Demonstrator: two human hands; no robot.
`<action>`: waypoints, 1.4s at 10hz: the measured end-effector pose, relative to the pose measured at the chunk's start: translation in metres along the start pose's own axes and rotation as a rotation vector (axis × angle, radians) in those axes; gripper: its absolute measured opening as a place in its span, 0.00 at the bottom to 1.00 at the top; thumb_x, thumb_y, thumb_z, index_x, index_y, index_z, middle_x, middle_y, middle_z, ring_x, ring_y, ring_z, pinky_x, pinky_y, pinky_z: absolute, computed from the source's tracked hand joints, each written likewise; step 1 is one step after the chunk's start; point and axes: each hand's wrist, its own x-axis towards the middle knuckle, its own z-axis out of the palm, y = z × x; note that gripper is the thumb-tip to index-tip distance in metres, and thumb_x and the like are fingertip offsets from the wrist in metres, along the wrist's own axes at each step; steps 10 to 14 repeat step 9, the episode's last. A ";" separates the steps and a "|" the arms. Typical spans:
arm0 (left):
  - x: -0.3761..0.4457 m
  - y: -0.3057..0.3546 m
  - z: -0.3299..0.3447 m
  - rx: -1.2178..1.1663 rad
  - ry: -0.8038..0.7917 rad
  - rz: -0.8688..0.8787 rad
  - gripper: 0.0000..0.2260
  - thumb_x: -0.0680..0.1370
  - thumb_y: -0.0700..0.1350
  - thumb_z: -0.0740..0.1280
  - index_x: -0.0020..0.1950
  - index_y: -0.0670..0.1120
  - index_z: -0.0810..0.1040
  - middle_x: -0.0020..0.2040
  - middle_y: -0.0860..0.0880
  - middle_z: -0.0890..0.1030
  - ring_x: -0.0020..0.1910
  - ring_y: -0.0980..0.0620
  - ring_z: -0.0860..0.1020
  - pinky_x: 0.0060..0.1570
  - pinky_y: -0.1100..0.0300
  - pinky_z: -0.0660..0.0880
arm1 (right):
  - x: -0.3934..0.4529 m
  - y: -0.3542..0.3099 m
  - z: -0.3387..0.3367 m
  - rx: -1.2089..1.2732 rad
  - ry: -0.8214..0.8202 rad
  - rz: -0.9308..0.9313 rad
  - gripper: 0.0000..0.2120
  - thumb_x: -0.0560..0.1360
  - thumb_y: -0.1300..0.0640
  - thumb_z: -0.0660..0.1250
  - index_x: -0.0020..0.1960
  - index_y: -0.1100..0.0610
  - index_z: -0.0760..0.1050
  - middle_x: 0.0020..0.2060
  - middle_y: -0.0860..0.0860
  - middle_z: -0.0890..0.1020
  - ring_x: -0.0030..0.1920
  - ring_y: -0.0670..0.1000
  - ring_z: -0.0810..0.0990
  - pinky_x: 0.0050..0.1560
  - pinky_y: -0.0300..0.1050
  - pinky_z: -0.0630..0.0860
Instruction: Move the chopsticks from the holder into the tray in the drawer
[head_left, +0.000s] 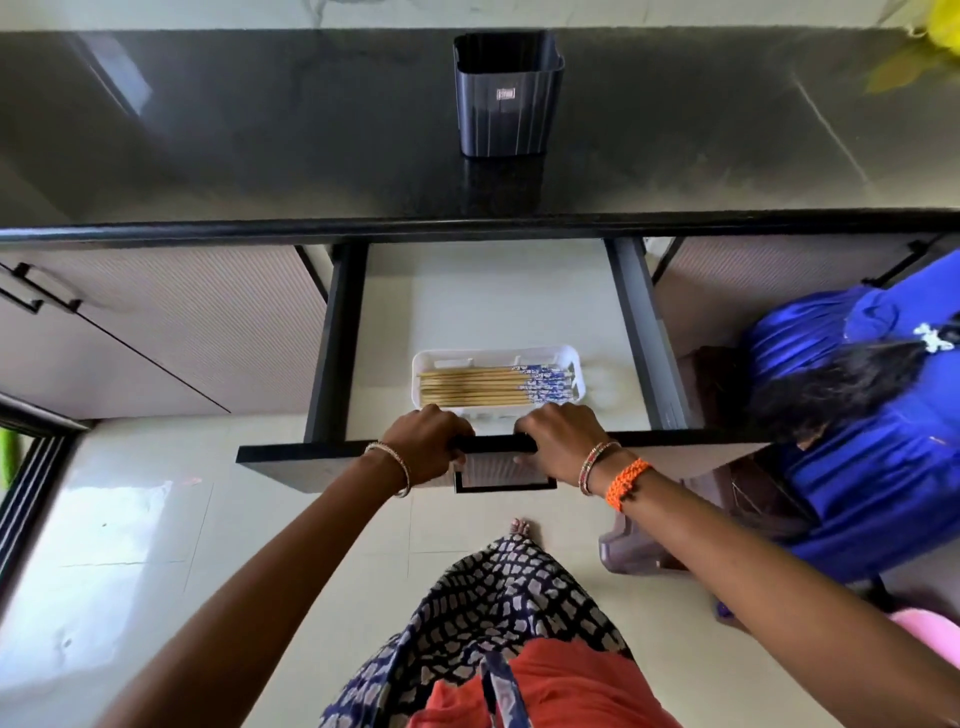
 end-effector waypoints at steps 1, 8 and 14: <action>0.038 -0.014 -0.013 -0.026 0.057 -0.036 0.13 0.73 0.39 0.66 0.57 0.48 0.78 0.56 0.42 0.81 0.54 0.39 0.78 0.51 0.50 0.77 | 0.035 0.021 -0.006 -0.004 0.065 0.038 0.24 0.73 0.43 0.66 0.64 0.54 0.72 0.57 0.55 0.79 0.57 0.58 0.79 0.52 0.50 0.75; 0.217 -0.072 -0.114 0.246 0.476 -0.185 0.36 0.70 0.43 0.68 0.75 0.48 0.56 0.75 0.45 0.61 0.74 0.43 0.60 0.69 0.43 0.58 | 0.254 0.115 -0.068 -0.414 0.590 0.083 0.22 0.61 0.53 0.77 0.48 0.57 0.69 0.43 0.53 0.77 0.46 0.55 0.70 0.46 0.51 0.74; 0.210 -0.066 -0.129 0.119 0.508 -0.134 0.32 0.71 0.47 0.65 0.74 0.48 0.59 0.75 0.47 0.62 0.74 0.46 0.60 0.70 0.47 0.58 | 0.249 0.106 -0.080 -0.283 0.558 0.078 0.25 0.60 0.43 0.75 0.47 0.57 0.72 0.44 0.54 0.77 0.46 0.56 0.75 0.47 0.54 0.73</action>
